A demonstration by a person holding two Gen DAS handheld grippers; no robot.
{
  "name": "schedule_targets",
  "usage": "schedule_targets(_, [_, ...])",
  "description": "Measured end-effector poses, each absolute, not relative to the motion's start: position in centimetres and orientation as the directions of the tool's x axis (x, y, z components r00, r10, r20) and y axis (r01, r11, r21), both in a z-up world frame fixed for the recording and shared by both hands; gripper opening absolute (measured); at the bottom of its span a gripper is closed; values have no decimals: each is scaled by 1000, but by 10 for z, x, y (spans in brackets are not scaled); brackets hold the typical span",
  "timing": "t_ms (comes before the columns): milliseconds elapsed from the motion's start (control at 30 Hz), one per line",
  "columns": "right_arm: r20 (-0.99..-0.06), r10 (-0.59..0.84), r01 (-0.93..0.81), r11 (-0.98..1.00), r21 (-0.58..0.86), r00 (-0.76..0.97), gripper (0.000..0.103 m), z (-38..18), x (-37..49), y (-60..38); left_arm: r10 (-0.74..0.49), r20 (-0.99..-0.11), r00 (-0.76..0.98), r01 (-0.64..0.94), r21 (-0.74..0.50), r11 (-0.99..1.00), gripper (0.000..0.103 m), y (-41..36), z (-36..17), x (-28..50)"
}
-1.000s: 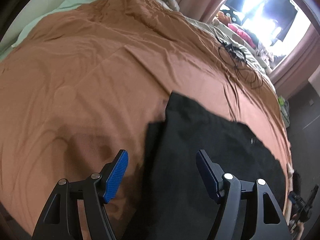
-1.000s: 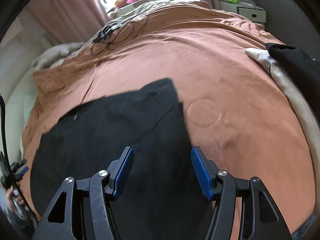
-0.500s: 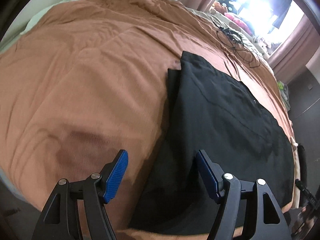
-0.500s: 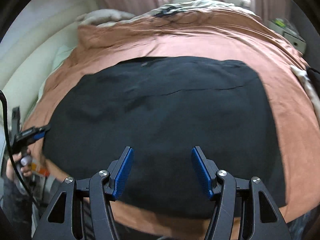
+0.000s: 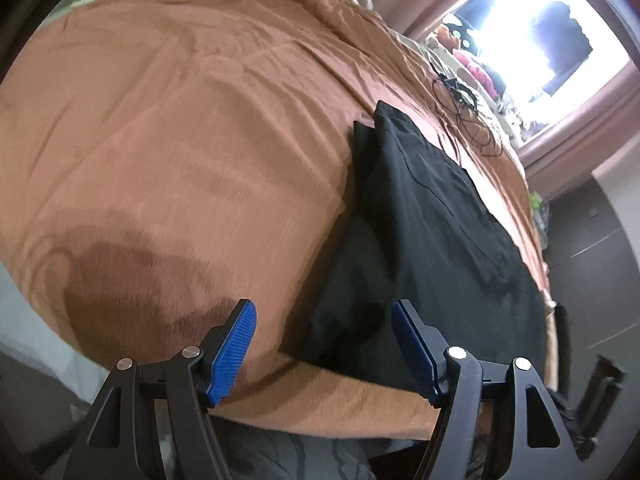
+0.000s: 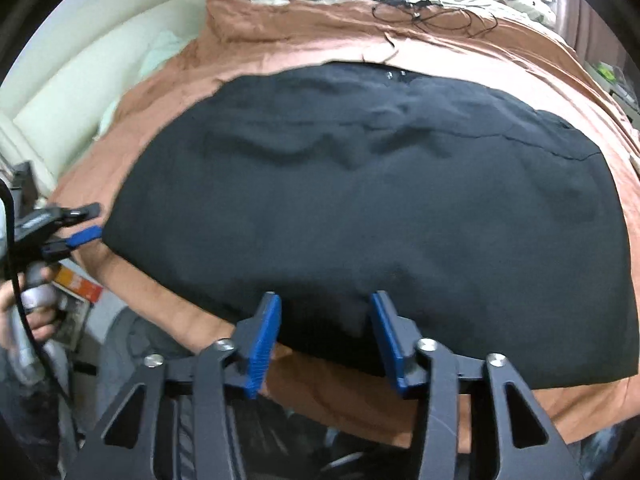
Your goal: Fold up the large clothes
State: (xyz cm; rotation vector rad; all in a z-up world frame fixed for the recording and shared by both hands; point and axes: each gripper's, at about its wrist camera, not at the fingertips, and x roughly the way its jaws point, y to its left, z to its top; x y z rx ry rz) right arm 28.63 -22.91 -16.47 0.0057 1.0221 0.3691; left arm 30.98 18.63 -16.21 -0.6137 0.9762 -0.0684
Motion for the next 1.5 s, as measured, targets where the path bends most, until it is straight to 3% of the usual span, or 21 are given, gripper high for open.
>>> schedule_targets(400, [-884, 224, -207, 967, 149, 411, 37, -189, 354, -219, -399, -730, 555, -223, -593, 774, 71, 179, -184, 325])
schedule_targets(467, [-889, 208, -190, 972, 141, 407, 33, -189, 371, -218, -398, -731, 554, -227, -593, 773, 61, 177, -184, 330])
schedule_targets(867, [-900, 139, -99, 989, 107, 413, 21, -183, 461, -219, -397, -725, 563, -330, -637, 696, 47, 184, -191, 327])
schedule_targets(1500, [-886, 180, -50, 983, 175, 427, 10, -173, 548, -235, -423, -701, 575, -409, -694, 593, 44, 180, -196, 316])
